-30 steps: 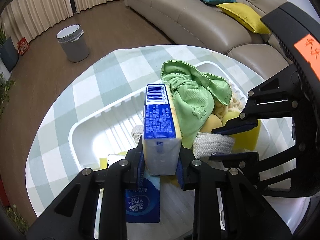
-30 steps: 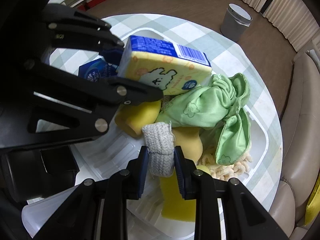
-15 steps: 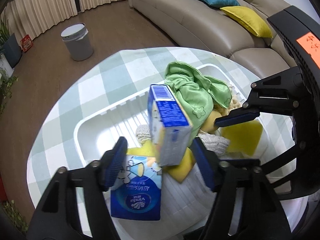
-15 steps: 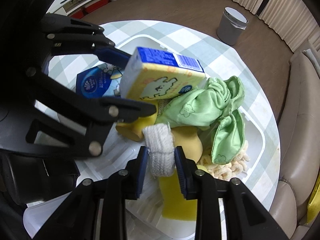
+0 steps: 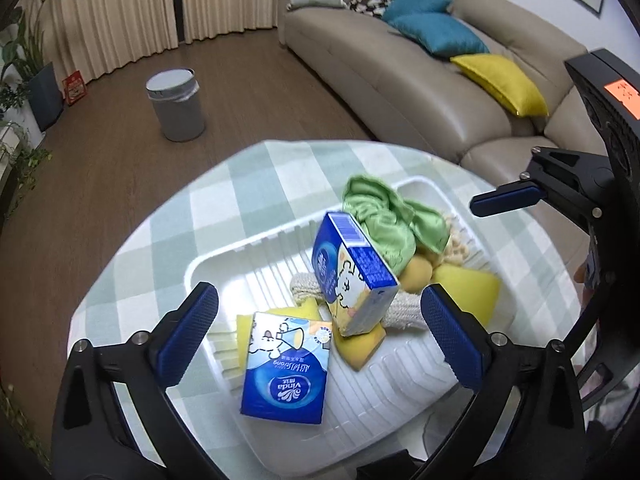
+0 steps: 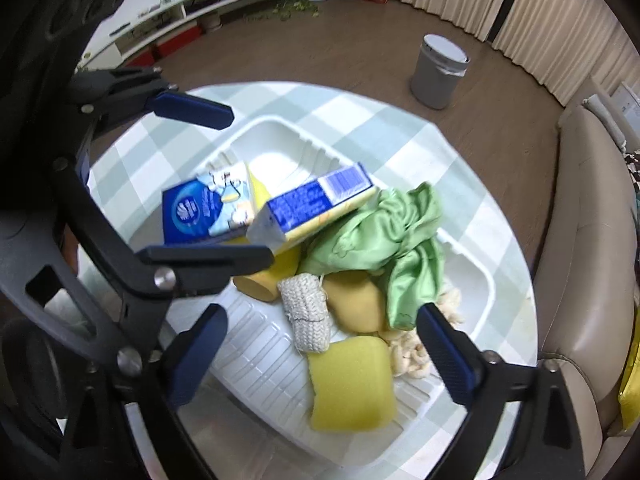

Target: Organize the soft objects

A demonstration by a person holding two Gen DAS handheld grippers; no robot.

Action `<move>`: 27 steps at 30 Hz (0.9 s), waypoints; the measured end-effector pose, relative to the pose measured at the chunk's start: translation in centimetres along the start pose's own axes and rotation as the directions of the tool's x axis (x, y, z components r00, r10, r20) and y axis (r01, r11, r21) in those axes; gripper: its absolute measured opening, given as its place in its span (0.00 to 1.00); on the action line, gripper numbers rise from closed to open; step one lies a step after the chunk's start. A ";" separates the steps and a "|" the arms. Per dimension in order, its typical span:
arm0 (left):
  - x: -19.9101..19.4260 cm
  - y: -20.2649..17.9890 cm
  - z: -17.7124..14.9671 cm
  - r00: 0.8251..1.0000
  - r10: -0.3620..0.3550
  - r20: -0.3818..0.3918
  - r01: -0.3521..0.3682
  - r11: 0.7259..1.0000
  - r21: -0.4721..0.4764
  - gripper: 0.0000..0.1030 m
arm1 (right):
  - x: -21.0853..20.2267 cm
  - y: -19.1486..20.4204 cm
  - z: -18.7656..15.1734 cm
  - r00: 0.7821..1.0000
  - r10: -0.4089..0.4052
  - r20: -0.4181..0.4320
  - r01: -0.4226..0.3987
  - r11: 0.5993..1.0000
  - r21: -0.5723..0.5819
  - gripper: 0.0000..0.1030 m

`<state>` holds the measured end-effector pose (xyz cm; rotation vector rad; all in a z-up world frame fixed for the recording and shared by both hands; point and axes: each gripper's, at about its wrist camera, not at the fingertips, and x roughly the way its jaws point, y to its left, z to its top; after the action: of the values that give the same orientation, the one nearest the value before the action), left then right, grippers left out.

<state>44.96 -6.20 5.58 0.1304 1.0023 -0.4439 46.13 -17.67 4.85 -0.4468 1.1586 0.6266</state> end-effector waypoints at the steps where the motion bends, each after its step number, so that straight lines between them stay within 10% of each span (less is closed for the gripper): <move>1: -0.5 0.0 0.0 1.000 0.008 0.012 -0.008 1.000 -0.007 1.00 | -0.7 0.0 -0.1 1.000 -0.009 0.016 0.009 1.000 0.001 1.00; 12: -10.1 -0.5 -1.7 0.962 0.151 0.229 -0.130 0.986 -0.102 1.00 | -10.0 -0.9 -1.1 0.965 -0.112 0.236 0.073 0.983 0.167 1.00; 27: -18.3 -6.9 -16.1 0.900 0.266 0.346 -0.209 0.959 -0.193 1.00 | -21.0 8.3 -14.9 0.807 -0.259 0.531 0.040 0.920 0.389 1.00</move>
<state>21.05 -1.96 12.86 0.0293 0.6343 -0.1559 24.62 -25.43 19.38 -0.0158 0.6196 0.3514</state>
